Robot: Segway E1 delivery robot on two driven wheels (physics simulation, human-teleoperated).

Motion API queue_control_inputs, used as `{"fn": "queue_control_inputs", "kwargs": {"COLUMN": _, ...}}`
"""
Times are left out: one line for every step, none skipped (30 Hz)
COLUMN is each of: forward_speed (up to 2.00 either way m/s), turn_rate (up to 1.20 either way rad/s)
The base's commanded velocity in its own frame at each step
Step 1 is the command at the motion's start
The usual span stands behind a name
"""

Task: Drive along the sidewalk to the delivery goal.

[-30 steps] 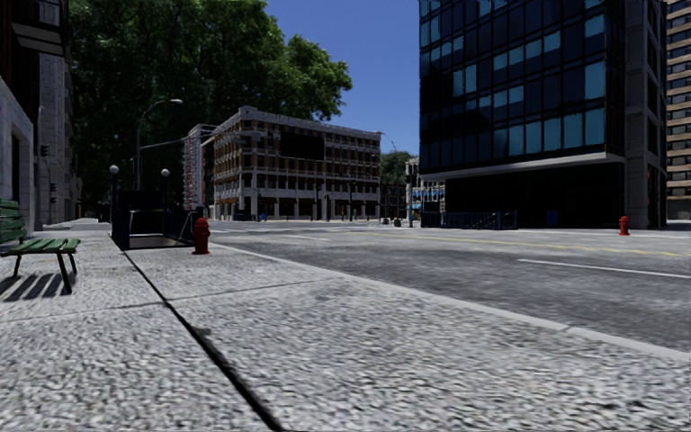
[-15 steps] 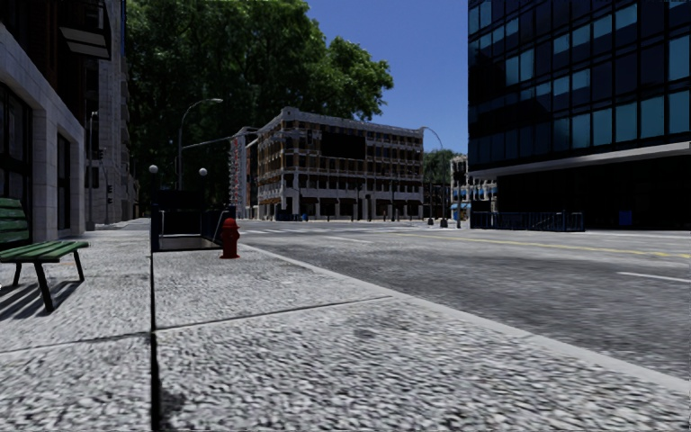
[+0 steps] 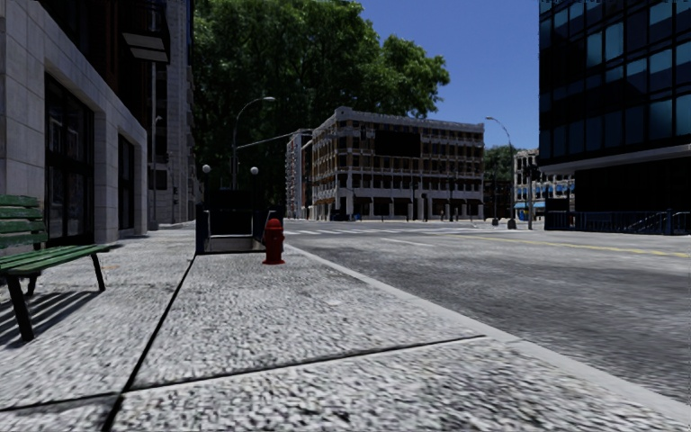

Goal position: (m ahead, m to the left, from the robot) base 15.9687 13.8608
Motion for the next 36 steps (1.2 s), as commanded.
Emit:
{"fn": "queue_control_inputs", "kwargs": {"forward_speed": 2.0, "turn_rate": 0.43}}
{"fn": "queue_control_inputs", "kwargs": {"forward_speed": 1.97, "turn_rate": 0.43}}
{"fn": "queue_control_inputs", "kwargs": {"forward_speed": 1.92, "turn_rate": 0.43}}
{"fn": "queue_control_inputs", "kwargs": {"forward_speed": 1.87, "turn_rate": 0.43}}
{"fn": "queue_control_inputs", "kwargs": {"forward_speed": 1.81, "turn_rate": 0.43}}
{"fn": "queue_control_inputs", "kwargs": {"forward_speed": 1.77, "turn_rate": 0.43}}
{"fn": "queue_control_inputs", "kwargs": {"forward_speed": 1.73, "turn_rate": 0.43}}
{"fn": "queue_control_inputs", "kwargs": {"forward_speed": 1.72, "turn_rate": 0.43}}
{"fn": "queue_control_inputs", "kwargs": {"forward_speed": 1.72, "turn_rate": 0.43}}
{"fn": "queue_control_inputs", "kwargs": {"forward_speed": 1.72, "turn_rate": 0.43}}
{"fn": "queue_control_inputs", "kwargs": {"forward_speed": 1.72, "turn_rate": 0.43}}
{"fn": "queue_control_inputs", "kwargs": {"forward_speed": 1.71, "turn_rate": 0.43}}
{"fn": "queue_control_inputs", "kwargs": {"forward_speed": 1.71, "turn_rate": 0.43}}
{"fn": "queue_control_inputs", "kwargs": {"forward_speed": 1.71, "turn_rate": 0.43}}
{"fn": "queue_control_inputs", "kwargs": {"forward_speed": 1.71, "turn_rate": 0.43}}
{"fn": "queue_control_inputs", "kwargs": {"forward_speed": 1.71, "turn_rate": 0.43}}
{"fn": "queue_control_inputs", "kwargs": {"forward_speed": 1.71, "turn_rate": 0.43}}
{"fn": "queue_control_inputs", "kwargs": {"forward_speed": 1.71, "turn_rate": 0.43}}
{"fn": "queue_control_inputs", "kwargs": {"forward_speed": 1.71, "turn_rate": 0.43}}
{"fn": "queue_control_inputs", "kwargs": {"forward_speed": 1.71, "turn_rate": 0.43}}
{"fn": "queue_control_inputs", "kwargs": {"forward_speed": 1.71, "turn_rate": 0.43}}
{"fn": "queue_control_inputs", "kwargs": {"forward_speed": 1.71, "turn_rate": 0.43}}
{"fn": "queue_control_inputs", "kwargs": {"forward_speed": 1.71, "turn_rate": 0.43}}
{"fn": "queue_control_inputs", "kwargs": {"forward_speed": 1.71, "turn_rate": 0.43}}
{"fn": "queue_control_inputs", "kwargs": {"forward_speed": 1.71, "turn_rate": 0.43}}
{"fn": "queue_control_inputs", "kwargs": {"forward_speed": 1.71, "turn_rate": 0.43}}
{"fn": "queue_control_inputs", "kwargs": {"forward_speed": 1.71, "turn_rate": 0.43}}
{"fn": "queue_control_inputs", "kwargs": {"forward_speed": 1.71, "turn_rate": 0.43}}
{"fn": "queue_control_inputs", "kwargs": {"forward_speed": 1.71, "turn_rate": 0.43}}
{"fn": "queue_control_inputs", "kwargs": {"forward_speed": 1.72, "turn_rate": 0.43}}
{"fn": "queue_control_inputs", "kwargs": {"forward_speed": 1.75, "turn_rate": 0.43}}
{"fn": "queue_control_inputs", "kwargs": {"forward_speed": 1.77, "turn_rate": 0.43}}
{"fn": "queue_control_inputs", "kwargs": {"forward_speed": 1.77, "turn_rate": 0.43}}
{"fn": "queue_control_inputs", "kwargs": {"forward_speed": 1.78, "turn_rate": 0.43}}
{"fn": "queue_control_inputs", "kwargs": {"forward_speed": 1.79, "turn_rate": 0.43}}
{"fn": "queue_control_inputs", "kwargs": {"forward_speed": 1.79, "turn_rate": 0.43}}
